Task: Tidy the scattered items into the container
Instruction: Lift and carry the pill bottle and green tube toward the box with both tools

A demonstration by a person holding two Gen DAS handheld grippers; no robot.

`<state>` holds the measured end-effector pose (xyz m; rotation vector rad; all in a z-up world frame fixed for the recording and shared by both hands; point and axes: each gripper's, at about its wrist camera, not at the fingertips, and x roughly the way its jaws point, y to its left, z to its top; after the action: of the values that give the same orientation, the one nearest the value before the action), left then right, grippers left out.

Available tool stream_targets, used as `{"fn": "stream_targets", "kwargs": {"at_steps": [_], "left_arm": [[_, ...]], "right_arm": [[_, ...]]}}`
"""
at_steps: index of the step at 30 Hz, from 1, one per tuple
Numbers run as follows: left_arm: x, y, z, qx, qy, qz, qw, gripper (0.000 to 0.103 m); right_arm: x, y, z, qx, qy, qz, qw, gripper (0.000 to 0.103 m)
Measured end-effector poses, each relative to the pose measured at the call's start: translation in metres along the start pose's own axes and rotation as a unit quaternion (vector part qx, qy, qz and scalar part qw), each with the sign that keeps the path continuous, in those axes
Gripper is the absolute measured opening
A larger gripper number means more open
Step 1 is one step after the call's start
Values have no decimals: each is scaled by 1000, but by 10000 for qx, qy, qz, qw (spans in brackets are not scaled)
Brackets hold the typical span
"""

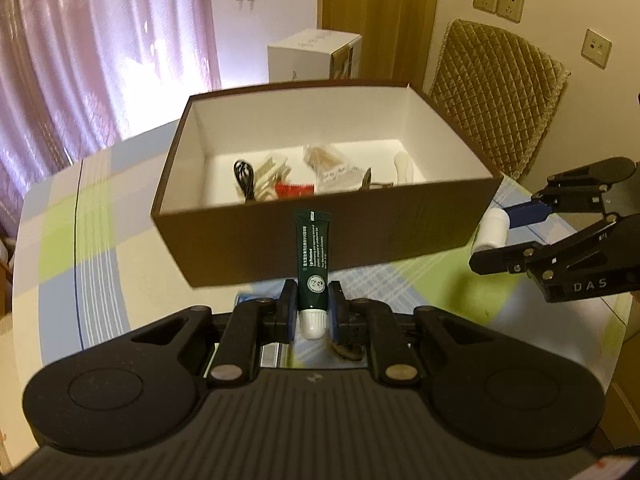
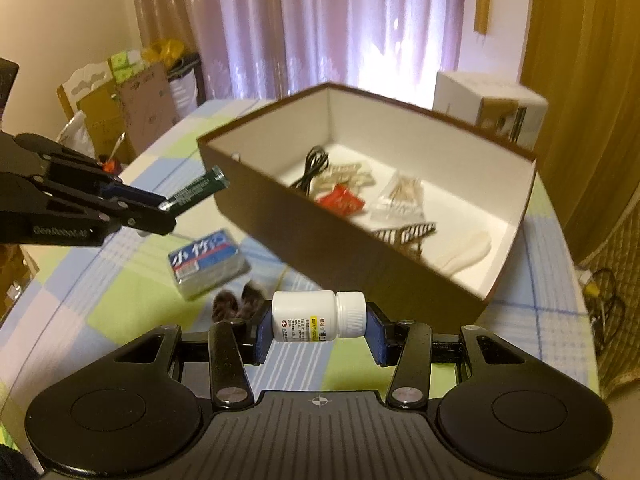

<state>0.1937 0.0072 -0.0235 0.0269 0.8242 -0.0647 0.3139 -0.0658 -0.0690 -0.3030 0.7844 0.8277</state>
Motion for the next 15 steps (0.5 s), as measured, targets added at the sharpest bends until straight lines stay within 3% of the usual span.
{"fn": "stream_targets", "kwargs": {"at_steps": [15], "left_arm": [[22, 1, 60, 209, -302, 71, 9993, 12]], "right_arm": [[3, -48, 55, 33, -397, -126, 9991, 44]]}}
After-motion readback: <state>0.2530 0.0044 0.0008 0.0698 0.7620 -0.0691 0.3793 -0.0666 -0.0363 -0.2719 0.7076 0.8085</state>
